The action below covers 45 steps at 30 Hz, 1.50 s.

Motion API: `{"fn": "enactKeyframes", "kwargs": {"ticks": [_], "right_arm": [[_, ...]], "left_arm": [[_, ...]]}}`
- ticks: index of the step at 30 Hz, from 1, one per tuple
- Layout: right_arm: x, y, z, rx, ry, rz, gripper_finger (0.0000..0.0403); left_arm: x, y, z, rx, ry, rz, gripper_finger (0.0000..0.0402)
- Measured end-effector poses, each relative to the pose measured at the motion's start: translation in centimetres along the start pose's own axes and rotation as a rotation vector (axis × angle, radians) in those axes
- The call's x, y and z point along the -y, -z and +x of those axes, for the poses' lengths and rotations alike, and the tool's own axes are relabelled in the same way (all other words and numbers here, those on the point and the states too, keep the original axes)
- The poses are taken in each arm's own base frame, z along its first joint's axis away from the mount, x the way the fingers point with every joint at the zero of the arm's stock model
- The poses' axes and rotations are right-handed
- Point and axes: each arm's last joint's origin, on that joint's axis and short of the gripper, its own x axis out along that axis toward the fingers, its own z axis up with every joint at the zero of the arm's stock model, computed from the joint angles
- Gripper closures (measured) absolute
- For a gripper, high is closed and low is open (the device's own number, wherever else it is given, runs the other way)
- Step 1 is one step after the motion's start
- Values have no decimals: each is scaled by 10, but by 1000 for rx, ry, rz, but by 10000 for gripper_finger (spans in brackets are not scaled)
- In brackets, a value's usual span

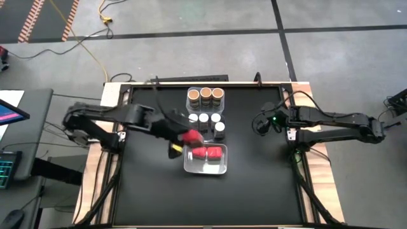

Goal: Sort spices by type
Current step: Put the red seasoning can into the white bin in front of the other red seasoning can

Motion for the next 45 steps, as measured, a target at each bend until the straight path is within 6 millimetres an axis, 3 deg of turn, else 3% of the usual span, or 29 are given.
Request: {"fn": "enactKeyframes", "kwargs": {"ticks": [8, 13, 20, 29, 45], "right_arm": [[0, 0, 0, 1, 0, 0, 39], [0, 0, 0, 1, 0, 0, 39], [0, 0, 0, 1, 0, 0, 39], [0, 0, 0, 3, -1, 1, 39], [0, -1, 0, 7, -3, 37, 39]], "left_arm": [[47, -13, 47, -138, 24, 95, 178], [72, -5, 77, -208, 18, 83, 178], [95, 10, 102, -287, 32, 142, 178], [97, 24, 132, -405, -10, 170, 178], [79, 27, 139, -447, -18, 187, 178]]}}
